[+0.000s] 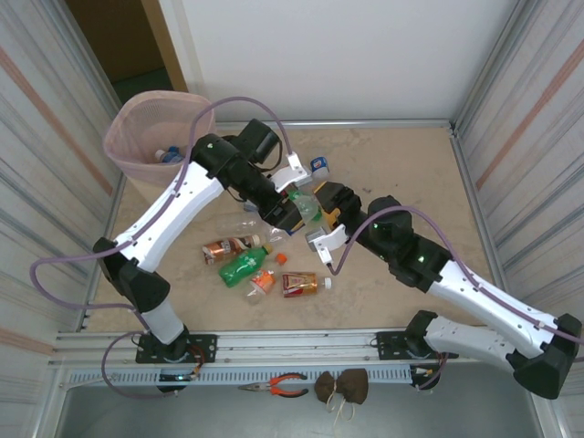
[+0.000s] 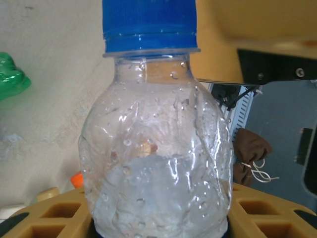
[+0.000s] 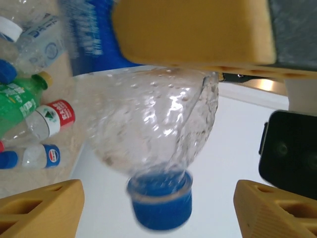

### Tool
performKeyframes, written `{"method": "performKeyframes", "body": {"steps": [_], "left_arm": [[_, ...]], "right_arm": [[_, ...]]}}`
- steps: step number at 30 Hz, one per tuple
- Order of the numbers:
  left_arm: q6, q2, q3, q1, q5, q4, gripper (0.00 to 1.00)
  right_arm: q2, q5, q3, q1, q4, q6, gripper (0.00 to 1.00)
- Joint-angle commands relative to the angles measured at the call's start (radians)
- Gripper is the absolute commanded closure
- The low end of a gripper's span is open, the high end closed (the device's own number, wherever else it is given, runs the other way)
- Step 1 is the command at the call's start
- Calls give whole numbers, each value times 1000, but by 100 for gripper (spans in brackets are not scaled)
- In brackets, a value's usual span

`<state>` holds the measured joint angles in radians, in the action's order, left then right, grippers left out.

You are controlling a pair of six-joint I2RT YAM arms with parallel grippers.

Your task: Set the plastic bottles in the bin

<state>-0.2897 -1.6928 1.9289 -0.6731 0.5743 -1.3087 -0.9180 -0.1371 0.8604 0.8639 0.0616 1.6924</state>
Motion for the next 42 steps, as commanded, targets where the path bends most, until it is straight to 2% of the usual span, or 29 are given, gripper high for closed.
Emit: {"method": "performKeyframes", "body": {"steps": [1,6,11,13,17,22,28,35,42], "left_arm": [[4,9,36,53,-7,-4,51],[9,27,71,166,-23,8,52],[-2,32,146,309,-51,9,51],[1,30,180,391,-21,21,51],[23,15,265,538,19,41,51],[59,-12,371,687,-17,90,50],[34,-23,404,759,-217,178,49],[-68,-49,399,764,-555,223,49],[-148,-102,337,766,-703,279,47]], "right_arm": [[31,-2,35,-13,52,-96,20],[32,40,37,-57,89,-220,12],[3,86,56,-107,134,-336,14],[-7,111,58,-128,150,-372,14],[-19,143,60,-159,169,-408,14],[-22,158,66,-173,177,-427,14],[-15,150,78,-176,211,-430,14],[-13,154,93,-176,269,-422,15],[-19,148,93,-166,280,-434,15]]}}
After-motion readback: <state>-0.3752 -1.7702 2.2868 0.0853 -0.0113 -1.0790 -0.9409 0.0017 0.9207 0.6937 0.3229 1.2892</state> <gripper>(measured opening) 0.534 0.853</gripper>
